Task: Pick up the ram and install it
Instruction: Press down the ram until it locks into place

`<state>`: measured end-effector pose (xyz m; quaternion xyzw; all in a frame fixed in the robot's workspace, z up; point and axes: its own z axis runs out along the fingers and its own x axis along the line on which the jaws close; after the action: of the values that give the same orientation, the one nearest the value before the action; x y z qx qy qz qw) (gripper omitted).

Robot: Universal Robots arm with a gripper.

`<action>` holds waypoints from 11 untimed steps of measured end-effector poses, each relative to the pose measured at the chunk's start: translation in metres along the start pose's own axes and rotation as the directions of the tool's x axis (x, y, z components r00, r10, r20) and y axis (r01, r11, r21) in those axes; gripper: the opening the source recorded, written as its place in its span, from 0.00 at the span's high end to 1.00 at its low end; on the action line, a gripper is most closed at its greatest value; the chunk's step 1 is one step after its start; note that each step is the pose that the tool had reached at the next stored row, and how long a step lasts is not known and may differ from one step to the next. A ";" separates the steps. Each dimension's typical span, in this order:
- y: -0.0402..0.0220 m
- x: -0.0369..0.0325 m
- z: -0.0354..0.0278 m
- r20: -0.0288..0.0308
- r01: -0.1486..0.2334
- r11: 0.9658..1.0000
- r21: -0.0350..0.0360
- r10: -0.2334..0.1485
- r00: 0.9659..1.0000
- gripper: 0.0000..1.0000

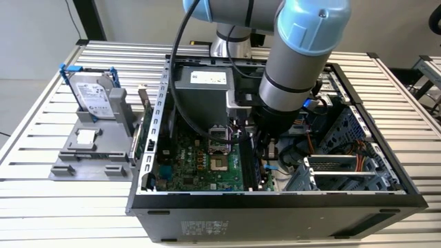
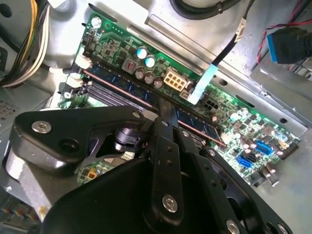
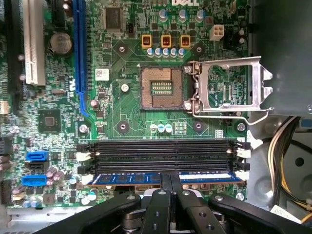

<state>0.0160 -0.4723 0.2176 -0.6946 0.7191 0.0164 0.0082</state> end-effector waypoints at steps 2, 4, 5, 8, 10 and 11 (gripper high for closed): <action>-0.0001 -0.0004 0.0008 -0.002 0.000 1.000 0.000 0.000 1.000 1.00; -0.0001 -0.0010 -0.0048 0.004 0.000 1.000 0.001 0.000 1.000 1.00; 0.0000 -0.0010 -0.0093 0.004 0.000 1.000 0.001 0.000 1.000 1.00; 0.0002 -0.0011 -0.0235 0.002 0.000 1.000 0.001 0.000 1.000 1.00; 0.0004 -0.0014 -0.0326 0.002 0.000 1.000 0.000 0.000 1.000 1.00; 0.0004 -0.0016 -0.0374 0.002 0.000 1.000 0.000 0.000 1.000 1.00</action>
<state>0.0160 -0.4720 0.2551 -0.6946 0.7191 0.0169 0.0089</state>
